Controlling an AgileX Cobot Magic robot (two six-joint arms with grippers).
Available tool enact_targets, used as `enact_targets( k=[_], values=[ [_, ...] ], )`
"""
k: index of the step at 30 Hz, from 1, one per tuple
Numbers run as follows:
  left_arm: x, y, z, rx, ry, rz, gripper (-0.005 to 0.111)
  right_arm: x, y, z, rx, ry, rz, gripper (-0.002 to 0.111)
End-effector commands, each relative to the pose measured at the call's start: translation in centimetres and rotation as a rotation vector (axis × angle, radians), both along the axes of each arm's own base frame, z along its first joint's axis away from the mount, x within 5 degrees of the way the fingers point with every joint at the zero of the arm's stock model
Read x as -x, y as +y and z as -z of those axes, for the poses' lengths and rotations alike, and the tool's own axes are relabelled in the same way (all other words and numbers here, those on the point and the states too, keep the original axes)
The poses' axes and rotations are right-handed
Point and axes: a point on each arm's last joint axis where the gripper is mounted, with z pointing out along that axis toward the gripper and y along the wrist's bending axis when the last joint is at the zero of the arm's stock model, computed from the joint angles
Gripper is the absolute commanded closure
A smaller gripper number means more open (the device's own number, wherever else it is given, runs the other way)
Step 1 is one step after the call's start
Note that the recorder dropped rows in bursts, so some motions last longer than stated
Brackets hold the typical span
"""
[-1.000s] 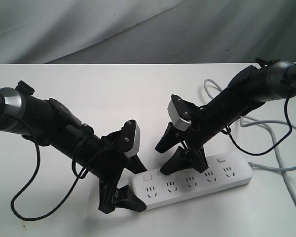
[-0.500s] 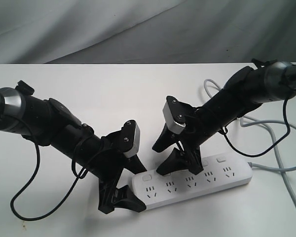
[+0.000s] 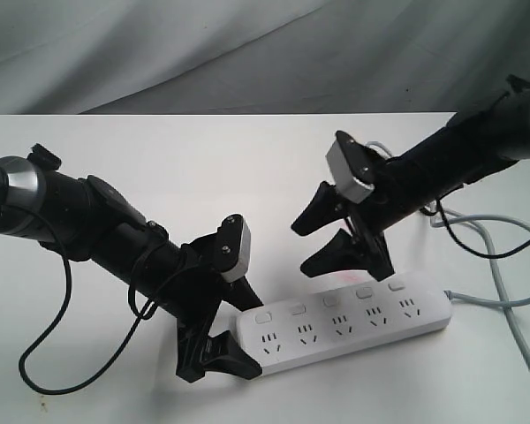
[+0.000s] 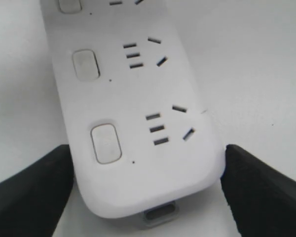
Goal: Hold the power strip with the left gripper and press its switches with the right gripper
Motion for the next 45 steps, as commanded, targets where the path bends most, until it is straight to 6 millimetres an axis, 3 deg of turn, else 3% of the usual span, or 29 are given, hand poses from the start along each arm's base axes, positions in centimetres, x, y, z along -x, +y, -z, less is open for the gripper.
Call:
enact_targets(
  k=[1,18,26,45],
  values=[
    [0.0,0.1,0.1,-0.019,-0.023,0.002,0.077,0.1,-1.7,-0.2,0.016,0.038,0.004,0.047],
    [0.0,0.1,0.1,-0.019,-0.023,0.002,0.077,0.0,-2.0,0.7,0.065,0.032,0.037,0.047],
    [0.0,0.1,0.1,-0.019,-0.023,0.002,0.077,0.0,-2.1,3.1,0.081,0.095,0.033,0.047],
    [0.0,0.1,0.1,-0.019,-0.023,0.002,0.077,-0.3,-2.2,3.4,0.106,0.076,0.049,0.047]
  ],
)
